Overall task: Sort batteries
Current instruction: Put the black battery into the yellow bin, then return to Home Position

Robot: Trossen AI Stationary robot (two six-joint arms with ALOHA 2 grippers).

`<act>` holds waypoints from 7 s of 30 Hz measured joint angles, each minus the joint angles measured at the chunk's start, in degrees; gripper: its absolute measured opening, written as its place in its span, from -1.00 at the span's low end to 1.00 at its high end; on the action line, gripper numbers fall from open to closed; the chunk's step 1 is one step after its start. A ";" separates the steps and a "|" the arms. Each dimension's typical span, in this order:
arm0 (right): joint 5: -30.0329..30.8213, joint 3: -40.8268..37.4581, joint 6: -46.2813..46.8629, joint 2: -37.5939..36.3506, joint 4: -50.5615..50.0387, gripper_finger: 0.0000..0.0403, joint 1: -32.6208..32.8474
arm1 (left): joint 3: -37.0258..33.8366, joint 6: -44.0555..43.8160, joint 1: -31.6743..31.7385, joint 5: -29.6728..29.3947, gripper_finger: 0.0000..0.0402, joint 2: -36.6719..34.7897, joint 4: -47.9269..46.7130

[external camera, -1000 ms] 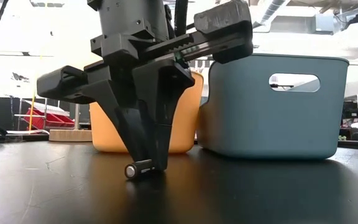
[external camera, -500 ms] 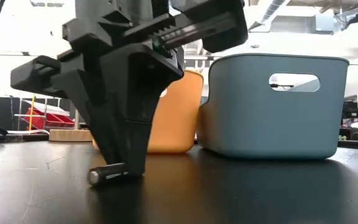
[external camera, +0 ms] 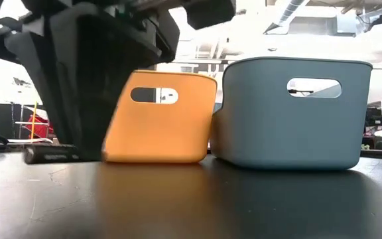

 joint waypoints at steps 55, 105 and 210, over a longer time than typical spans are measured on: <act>0.01 -0.02 4.96 -0.02 -3.19 -0.30 -0.04 | -2.95 24.57 18.80 -31.11 -0.90 -14.94 -13.12; 7.45 -16.38 9.90 -9.21 12.63 -0.96 -6.37 | -64.11 70.82 -0.67 -49.80 -0.98 -67.82 57.72; -51.31 -59.41 -0.60 -68.15 26.08 -0.88 -56.72 | -105.06 95.36 28.55 -16.27 -1.00 -121.66 68.54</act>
